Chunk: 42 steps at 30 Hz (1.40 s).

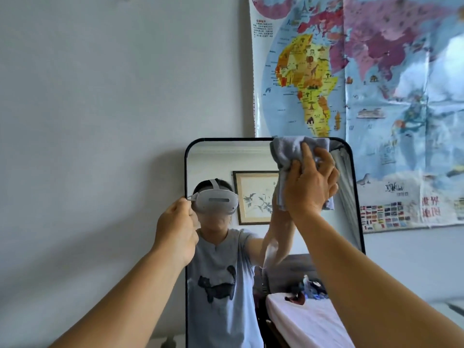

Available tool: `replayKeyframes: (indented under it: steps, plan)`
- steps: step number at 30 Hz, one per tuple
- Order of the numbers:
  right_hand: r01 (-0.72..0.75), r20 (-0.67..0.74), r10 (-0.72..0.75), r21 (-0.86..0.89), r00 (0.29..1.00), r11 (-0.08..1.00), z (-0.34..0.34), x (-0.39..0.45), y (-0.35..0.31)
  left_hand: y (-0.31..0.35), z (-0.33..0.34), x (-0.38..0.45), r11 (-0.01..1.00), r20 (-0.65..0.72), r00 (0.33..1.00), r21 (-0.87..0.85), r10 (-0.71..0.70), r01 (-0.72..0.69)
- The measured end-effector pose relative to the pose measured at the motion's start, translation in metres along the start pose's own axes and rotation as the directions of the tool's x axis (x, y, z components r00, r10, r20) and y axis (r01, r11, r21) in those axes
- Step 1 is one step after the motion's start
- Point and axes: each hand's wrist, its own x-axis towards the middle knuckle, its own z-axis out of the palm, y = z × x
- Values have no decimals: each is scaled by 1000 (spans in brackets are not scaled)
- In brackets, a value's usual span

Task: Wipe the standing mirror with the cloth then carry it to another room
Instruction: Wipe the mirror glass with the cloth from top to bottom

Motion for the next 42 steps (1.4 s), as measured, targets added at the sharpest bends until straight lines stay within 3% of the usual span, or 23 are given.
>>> replayKeyframes:
  steps: [4, 12, 18, 24, 35, 42]
  plan:
    - [-138, -92, 134, -34, 987, 990, -26, 23, 41, -2, 2, -1, 998, 34, 999, -62, 16, -14]
    - [-126, -116, 123, -21, 986, 992, -25, 10, 46, 3, -2, -9, 998, 60, 998, -58, -4, 7]
    - [128, 52, -130, 27, 990, 991, 4, -65, -3, 3, -5, -17, 1000, 23, 1000, -16, -6, 6]
    - [408, 237, -402, 25, 885, 913, 35, -157, -56, 2, -17, -33, 979, 94, 993, -183, -70, 86]
    - [353, 288, -381, 146, 878, 924, 19, -159, -50, -6, -26, -42, 983, 88, 994, -162, -71, 85]
    - [170, 55, -171, 23, 984, 985, -20, -84, 42, -19, -22, -34, 994, -12, 994, -4, -106, 106]
